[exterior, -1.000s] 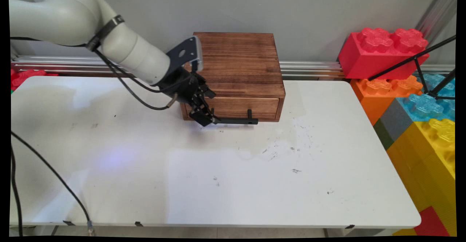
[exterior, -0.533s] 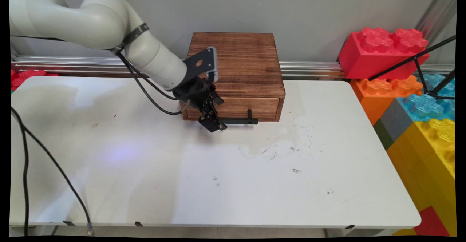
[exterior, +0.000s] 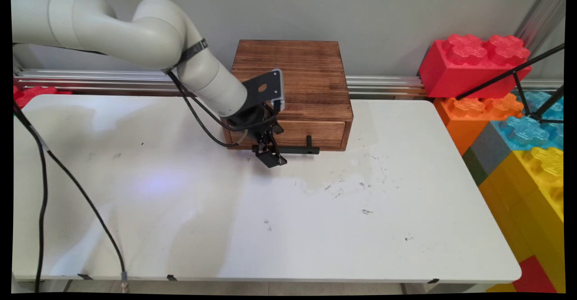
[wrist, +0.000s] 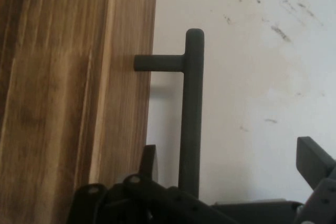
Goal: Open the drawer
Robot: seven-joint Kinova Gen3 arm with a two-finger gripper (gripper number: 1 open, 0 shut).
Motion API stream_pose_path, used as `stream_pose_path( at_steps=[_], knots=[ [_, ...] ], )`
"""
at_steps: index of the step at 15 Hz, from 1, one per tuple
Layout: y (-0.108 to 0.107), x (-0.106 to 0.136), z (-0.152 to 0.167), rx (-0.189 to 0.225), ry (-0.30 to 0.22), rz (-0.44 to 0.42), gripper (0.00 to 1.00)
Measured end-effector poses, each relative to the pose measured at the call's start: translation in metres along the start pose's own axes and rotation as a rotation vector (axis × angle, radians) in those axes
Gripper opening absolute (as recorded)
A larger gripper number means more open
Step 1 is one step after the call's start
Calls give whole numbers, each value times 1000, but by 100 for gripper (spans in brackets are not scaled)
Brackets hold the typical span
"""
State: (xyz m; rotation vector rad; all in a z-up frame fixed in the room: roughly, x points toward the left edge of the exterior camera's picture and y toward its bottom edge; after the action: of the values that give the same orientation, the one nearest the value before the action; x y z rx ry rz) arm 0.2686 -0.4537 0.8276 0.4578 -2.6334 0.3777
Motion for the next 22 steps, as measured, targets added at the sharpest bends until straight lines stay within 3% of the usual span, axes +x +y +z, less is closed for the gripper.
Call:
stream_pose_path(
  at_steps=[12,22],
  knots=[
    [0,0,30,-17,-48,25,100],
    [2,-5,51,-34,-55,39,100]
  ],
)
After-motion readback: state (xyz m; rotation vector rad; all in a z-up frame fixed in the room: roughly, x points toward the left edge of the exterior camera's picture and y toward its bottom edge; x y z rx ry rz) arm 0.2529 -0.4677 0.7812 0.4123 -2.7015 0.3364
